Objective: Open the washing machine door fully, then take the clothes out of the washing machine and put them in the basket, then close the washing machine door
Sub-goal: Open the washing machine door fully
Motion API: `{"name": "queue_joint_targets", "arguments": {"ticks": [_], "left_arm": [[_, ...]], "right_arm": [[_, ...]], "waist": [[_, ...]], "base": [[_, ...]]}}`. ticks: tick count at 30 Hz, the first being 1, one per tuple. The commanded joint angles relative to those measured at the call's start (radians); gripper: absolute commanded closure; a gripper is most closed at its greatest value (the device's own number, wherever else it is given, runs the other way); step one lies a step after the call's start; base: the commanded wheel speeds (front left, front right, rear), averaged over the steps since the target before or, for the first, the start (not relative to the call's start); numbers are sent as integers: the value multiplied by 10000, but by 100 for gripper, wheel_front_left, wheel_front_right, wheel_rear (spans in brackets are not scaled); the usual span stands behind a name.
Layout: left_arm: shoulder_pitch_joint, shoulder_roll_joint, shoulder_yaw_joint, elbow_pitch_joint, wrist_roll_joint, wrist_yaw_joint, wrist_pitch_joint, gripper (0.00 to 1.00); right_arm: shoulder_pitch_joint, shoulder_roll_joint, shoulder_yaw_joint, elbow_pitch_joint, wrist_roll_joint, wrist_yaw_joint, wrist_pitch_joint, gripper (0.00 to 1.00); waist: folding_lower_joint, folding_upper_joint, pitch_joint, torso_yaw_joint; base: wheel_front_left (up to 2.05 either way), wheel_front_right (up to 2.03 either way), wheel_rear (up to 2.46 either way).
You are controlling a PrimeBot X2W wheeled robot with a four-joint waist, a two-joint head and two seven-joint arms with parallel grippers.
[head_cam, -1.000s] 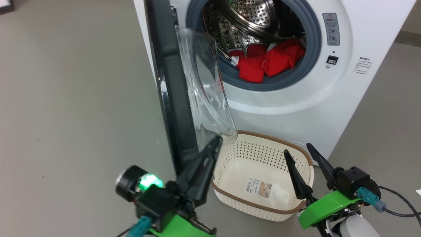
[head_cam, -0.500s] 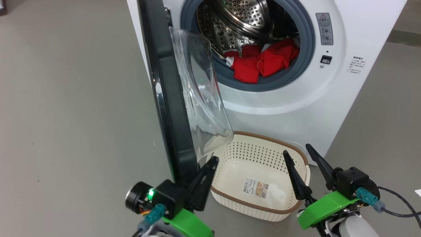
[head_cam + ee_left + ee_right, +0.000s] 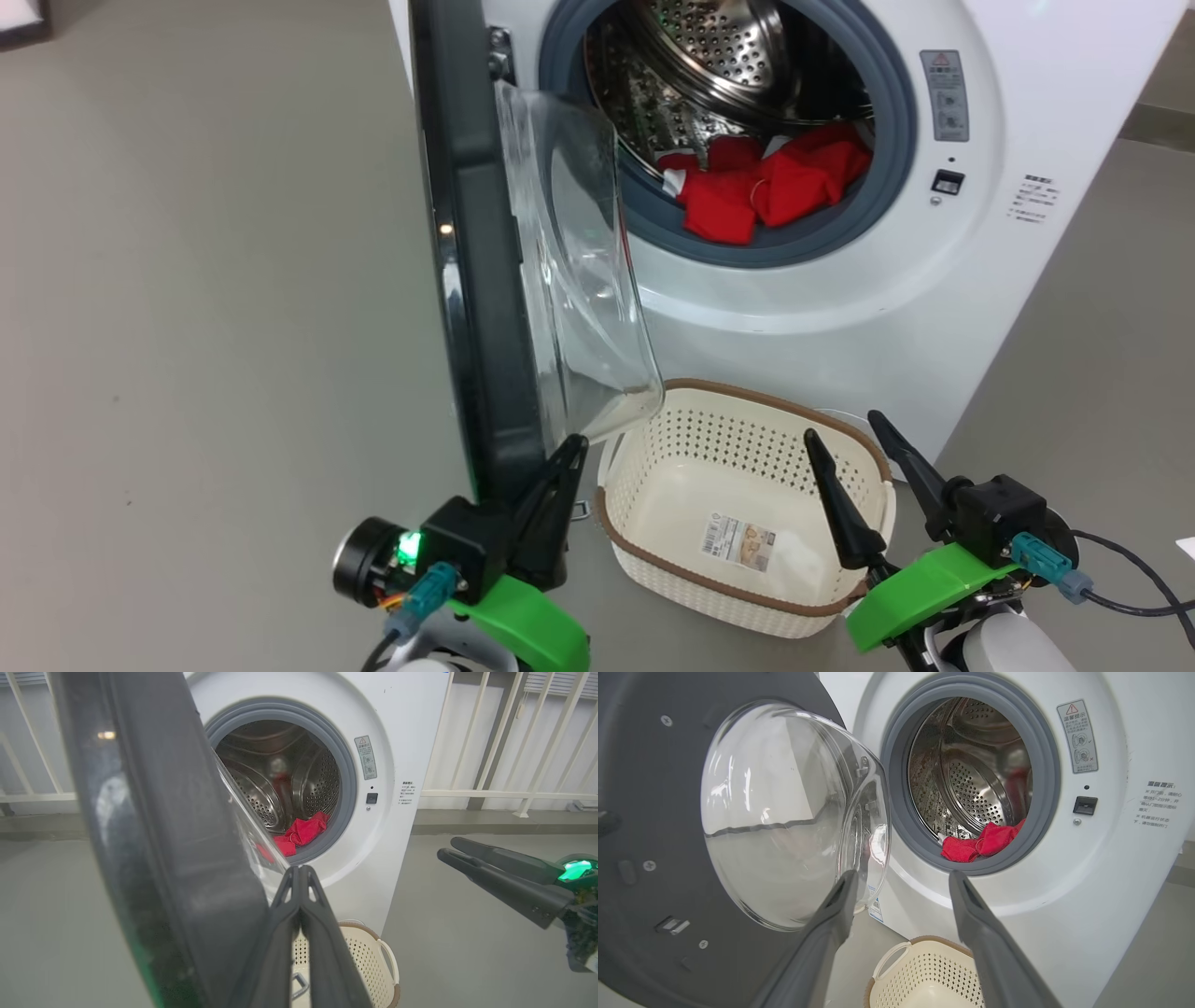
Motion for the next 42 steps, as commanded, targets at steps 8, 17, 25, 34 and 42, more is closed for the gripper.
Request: {"name": "queue_joint_targets", "arguments": {"ticks": [8,17,25,34,42], "left_arm": [[-227,607,953,-204,-66,540,146,100],[-32,1297,1660,-307,-31,1090,140,100],[185,1724,2329,-295,-88,1649,0,100],[198,2111,3253,-9,-459,2068,-444,100],[168,2338,3824,165,-585,2417,-978,100]], "right_arm": [[-161,16,181,-229,-35,48,-65,0],[-335,16,393,-184,-62,48,-65,0],[-408,16,417,-128,-97,48,-65,0],[-396,16,349,-158,-343,48,-65,0],[-473,16,292,-152,-631,48,-65,0]], "waist": [[0,0,82,438],[0,0,269,560],[0,0,350,545],[0,0,560,332],[0,0,783,210]], "base": [[0,0,0],[0,0,0],[0,0,0],[0,0,0],[0,0,0]]}}
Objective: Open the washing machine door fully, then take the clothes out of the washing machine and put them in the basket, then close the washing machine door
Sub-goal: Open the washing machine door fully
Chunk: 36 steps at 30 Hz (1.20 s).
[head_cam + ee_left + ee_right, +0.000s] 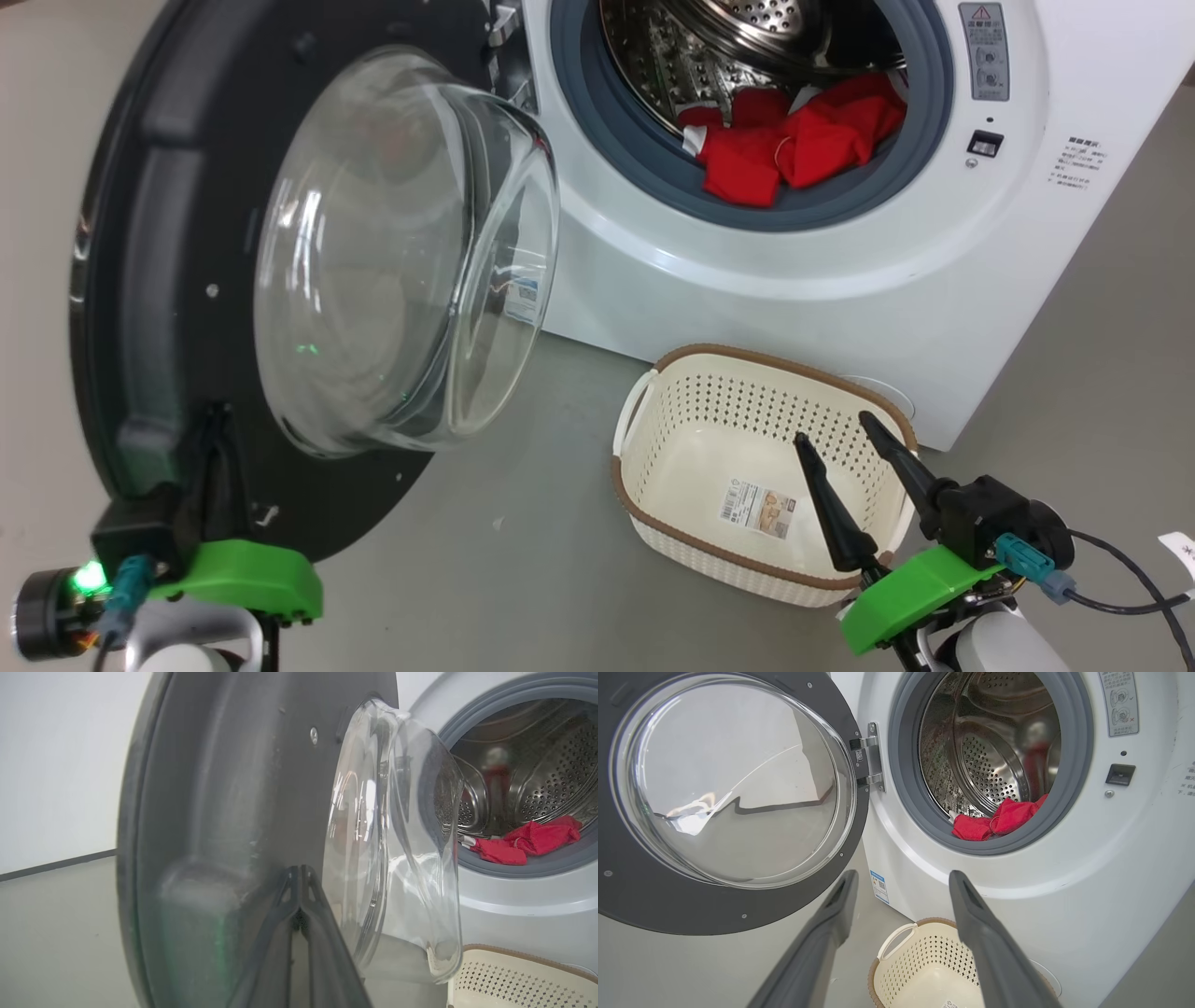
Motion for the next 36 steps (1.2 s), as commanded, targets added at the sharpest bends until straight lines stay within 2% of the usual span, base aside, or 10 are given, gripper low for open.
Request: {"name": "queue_joint_targets", "arguments": {"ticks": [1,18,36], "left_arm": [[-293,482,675,-119,-164,203,-191,100],[-863,561,1808,821,-1046,-112,-882,100],[-1797,464,3136,1615,-967,-349,-958,100]], "right_arm": [[-438,20,187,-218,-159,48,-65,0],[-534,20,153,-562,-886,48,333,0],[-390,-16,38,-1509,-1308,48,859,0]], "waist": [[0,0,93,-34],[0,0,740,-232],[0,0,1488,-321]], "base": [[0,0,0],[0,0,0],[0,0,0]]}}
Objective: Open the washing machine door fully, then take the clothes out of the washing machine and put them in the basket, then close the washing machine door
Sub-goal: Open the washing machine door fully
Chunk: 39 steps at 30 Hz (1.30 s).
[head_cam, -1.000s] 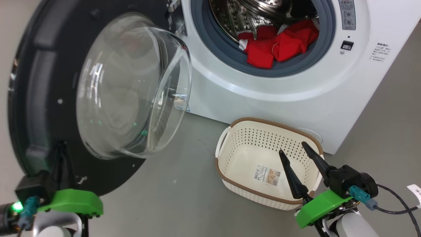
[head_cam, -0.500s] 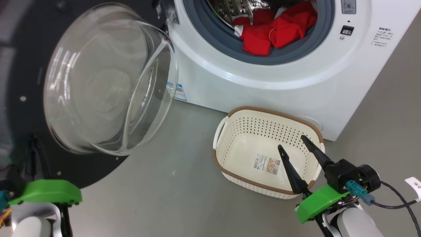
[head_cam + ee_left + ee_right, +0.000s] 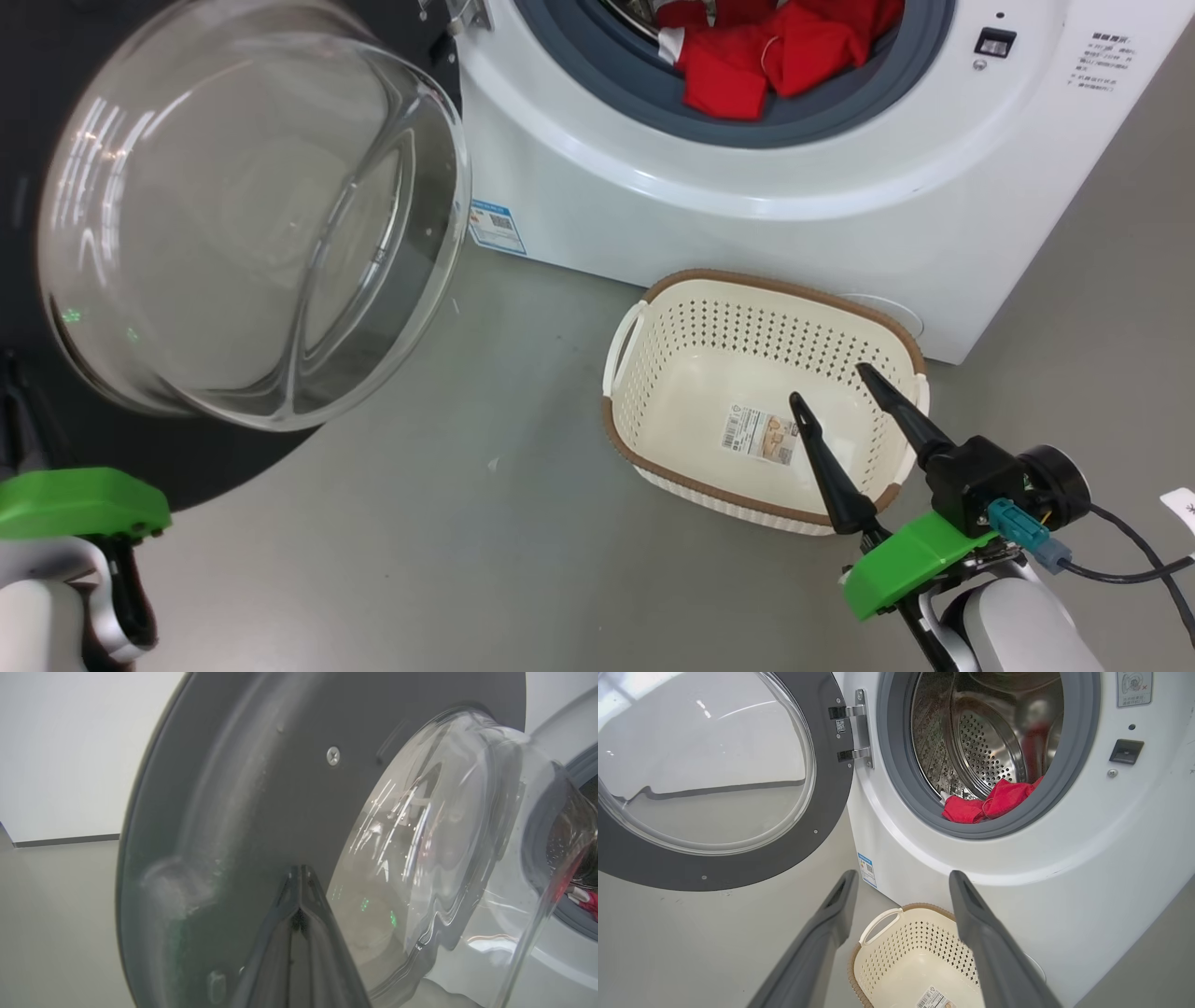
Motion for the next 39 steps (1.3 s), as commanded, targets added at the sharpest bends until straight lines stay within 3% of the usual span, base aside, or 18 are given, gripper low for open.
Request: {"name": "queue_joint_targets", "arguments": {"ticks": [1,18,27,28,29,30,39], "left_arm": [[-399,487,616,-99,107,-15,-116,100],[-1240,396,1991,939,917,-471,-117,100],[-1102,-48,2469,651,1379,-869,-118,100],[-1055,-126,2500,572,1431,-877,-118,69],[-1004,-212,2519,493,1470,-897,-118,27],[-954,-280,2536,396,1507,-932,-118,0],[-299,-658,2377,-1468,2056,-1203,-118,0]], "right_arm": [[-131,12,217,-324,-104,48,29,0],[-232,-219,337,-715,-104,48,307,0],[-266,-144,300,-535,54,48,217,0],[-275,-126,289,-492,85,48,197,0],[-285,-109,276,-440,113,48,175,0],[-299,-93,268,-384,137,48,144,0],[-418,29,54,137,318,48,-332,0]], "waist": [[0,-1,124,-4],[0,-1,523,-107],[0,-1,377,-201],[0,-1,339,-218],[0,-1,295,-239],[0,-1,252,-264],[0,-1,-246,-792]], "base": [[0,0,0],[0,0,0],[0,0,0],[0,0,0],[0,0,0],[0,0,0],[0,0,0]]}}
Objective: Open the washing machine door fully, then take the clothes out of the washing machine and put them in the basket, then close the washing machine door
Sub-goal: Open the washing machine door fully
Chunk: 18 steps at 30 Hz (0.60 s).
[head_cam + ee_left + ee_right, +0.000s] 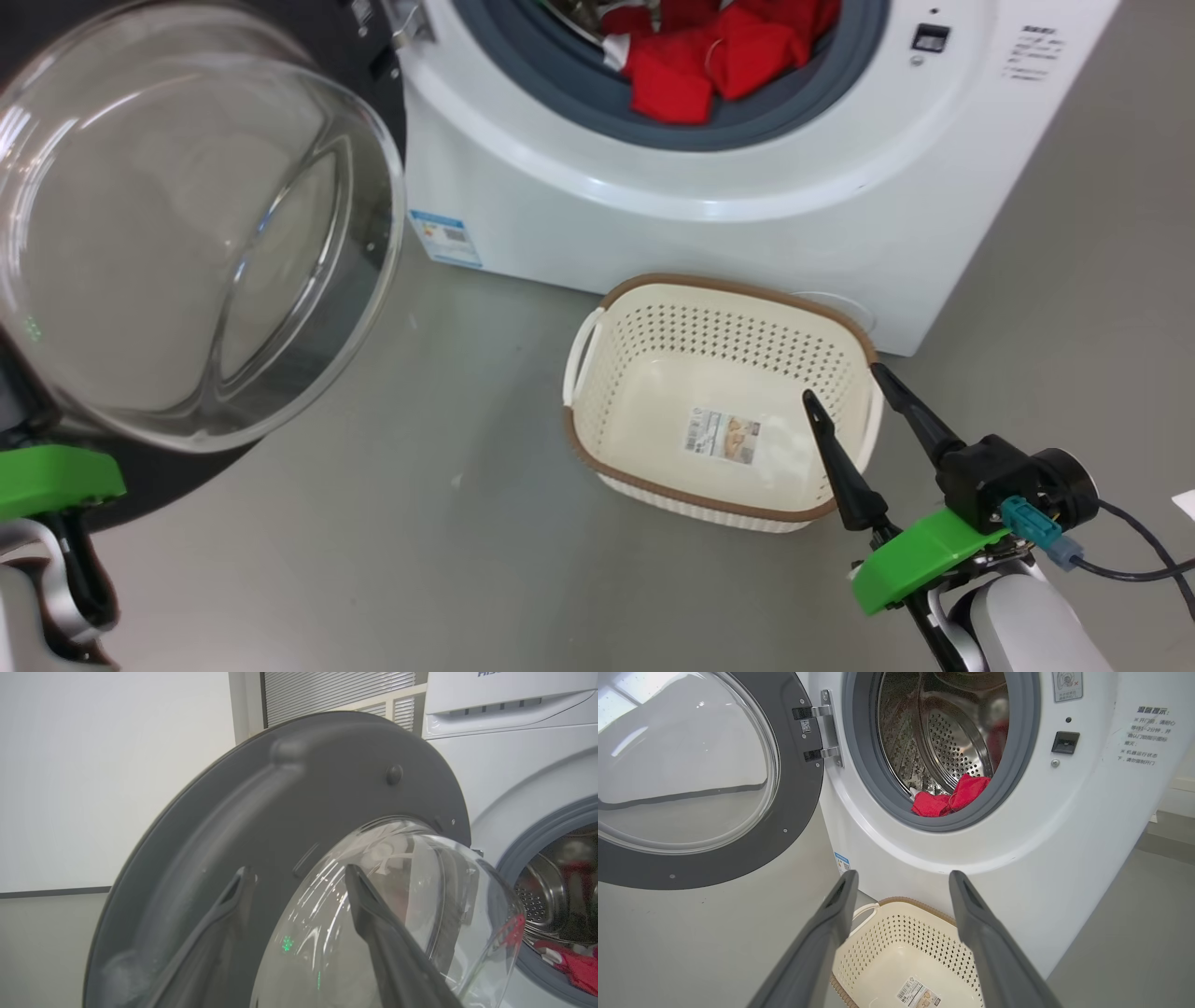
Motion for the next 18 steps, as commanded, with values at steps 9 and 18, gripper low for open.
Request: {"name": "queue_joint_targets", "arguments": {"ticks": [9,18], "left_arm": [[919,-60,-823,-2857,-422,-1523,192,0],[1346,180,-2217,-2963,-1585,-2558,387,0]], "right_arm": [[-439,126,-172,332,473,48,-566,0],[-438,128,-710,443,621,48,-706,0]], "waist": [[0,0,-763,-1161],[0,0,-1149,-2000]], "base": [[0,0,0],[0,0,0]]}}
